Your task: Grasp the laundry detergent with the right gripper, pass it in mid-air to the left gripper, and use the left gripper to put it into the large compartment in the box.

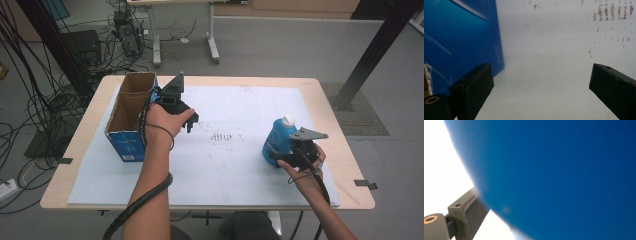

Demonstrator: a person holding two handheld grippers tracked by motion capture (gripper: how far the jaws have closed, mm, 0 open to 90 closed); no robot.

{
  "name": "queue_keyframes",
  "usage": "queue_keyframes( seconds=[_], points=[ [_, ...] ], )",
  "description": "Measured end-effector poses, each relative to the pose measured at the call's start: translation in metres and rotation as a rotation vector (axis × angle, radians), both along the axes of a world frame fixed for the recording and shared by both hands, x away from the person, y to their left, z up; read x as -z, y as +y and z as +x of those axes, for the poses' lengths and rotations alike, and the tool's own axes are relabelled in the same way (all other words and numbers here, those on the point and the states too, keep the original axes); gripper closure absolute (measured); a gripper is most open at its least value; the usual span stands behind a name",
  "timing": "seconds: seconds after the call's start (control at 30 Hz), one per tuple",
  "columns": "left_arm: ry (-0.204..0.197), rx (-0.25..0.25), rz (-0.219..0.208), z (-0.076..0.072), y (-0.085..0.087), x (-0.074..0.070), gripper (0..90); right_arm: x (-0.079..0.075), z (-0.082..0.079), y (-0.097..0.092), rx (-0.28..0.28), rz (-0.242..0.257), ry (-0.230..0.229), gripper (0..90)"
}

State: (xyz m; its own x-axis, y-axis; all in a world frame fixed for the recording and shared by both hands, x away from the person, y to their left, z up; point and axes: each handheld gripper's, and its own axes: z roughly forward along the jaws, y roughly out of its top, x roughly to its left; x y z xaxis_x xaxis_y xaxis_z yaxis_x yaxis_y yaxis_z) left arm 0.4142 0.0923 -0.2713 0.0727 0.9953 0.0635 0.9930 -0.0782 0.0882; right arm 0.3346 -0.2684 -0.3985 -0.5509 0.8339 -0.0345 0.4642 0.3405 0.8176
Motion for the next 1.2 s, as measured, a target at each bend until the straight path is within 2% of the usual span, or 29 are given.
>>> queue_keyframes(
  seconds=[1.2],
  points=[
    [-0.001,0.001,0.000,0.0002,-0.0003,-0.0005,6.0,0.0000,0.0007,-0.0015,-0.001,0.001,0.005,9.8]
  ],
)
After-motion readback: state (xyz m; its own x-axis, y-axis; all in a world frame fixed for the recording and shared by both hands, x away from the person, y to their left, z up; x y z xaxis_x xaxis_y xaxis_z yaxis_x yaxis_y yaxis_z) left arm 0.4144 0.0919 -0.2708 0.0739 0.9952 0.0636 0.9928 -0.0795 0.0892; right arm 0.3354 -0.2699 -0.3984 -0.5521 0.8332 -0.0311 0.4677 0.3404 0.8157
